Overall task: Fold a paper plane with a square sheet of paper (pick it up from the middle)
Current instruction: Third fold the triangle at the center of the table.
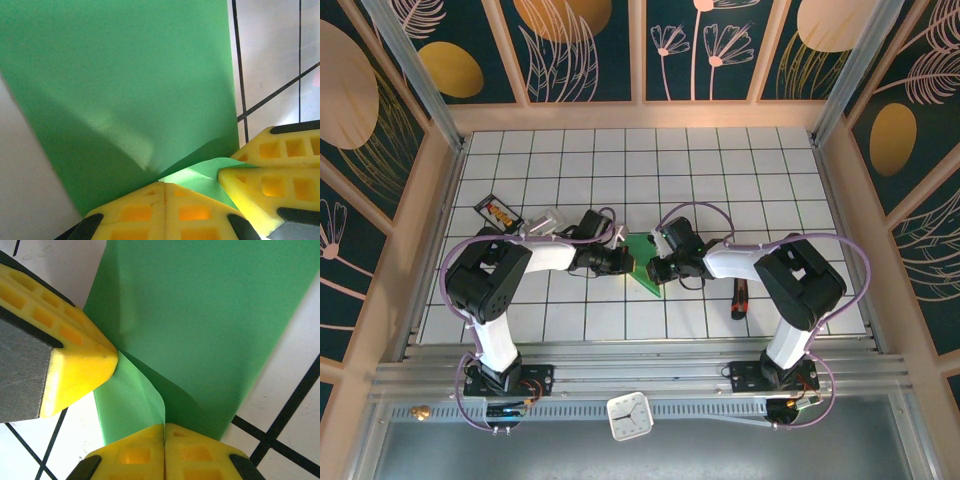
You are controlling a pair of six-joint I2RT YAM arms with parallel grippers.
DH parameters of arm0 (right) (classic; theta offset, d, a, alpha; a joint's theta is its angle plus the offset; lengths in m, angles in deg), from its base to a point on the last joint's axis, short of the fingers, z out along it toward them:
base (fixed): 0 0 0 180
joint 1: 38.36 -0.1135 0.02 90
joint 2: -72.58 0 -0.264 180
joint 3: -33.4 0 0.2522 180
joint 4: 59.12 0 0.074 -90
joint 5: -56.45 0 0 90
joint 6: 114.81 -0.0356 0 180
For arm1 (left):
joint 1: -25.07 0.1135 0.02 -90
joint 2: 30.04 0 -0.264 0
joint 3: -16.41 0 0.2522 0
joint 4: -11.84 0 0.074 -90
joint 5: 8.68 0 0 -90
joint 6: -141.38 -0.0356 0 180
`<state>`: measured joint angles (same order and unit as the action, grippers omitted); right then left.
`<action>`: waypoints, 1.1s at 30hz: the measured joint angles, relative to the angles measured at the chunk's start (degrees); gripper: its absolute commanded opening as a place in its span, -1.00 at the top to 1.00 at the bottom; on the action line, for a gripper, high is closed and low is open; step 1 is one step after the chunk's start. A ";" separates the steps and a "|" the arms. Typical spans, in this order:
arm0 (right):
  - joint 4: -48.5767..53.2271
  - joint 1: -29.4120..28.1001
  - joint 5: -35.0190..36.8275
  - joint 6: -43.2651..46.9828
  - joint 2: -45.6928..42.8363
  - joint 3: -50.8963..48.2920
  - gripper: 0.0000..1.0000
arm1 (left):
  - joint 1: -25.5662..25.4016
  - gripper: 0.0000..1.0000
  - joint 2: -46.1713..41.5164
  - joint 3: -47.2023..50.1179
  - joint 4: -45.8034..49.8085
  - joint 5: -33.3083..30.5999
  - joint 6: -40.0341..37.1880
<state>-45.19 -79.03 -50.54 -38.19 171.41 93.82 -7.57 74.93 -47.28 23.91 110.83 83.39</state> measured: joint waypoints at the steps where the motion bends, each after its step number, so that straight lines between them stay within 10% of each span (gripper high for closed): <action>1: 0.17 0.00 0.00 0.00 0.00 0.07 0.78 | 0.00 1.00 0.11 -0.17 0.22 0.02 -0.37; 24: 11.32 1.09 2.84 -0.02 -6.78 0.59 0.52 | -0.28 1.00 0.57 -1.62 2.32 -0.59 -3.32; 33: 9.86 -1.57 -2.80 -2.01 -9.77 2.01 0.73 | -0.28 1.00 0.57 -1.64 2.36 -0.61 -3.48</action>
<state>-35.33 -80.60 -53.34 -40.20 161.64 95.83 -7.85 75.49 -48.92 26.27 110.22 79.91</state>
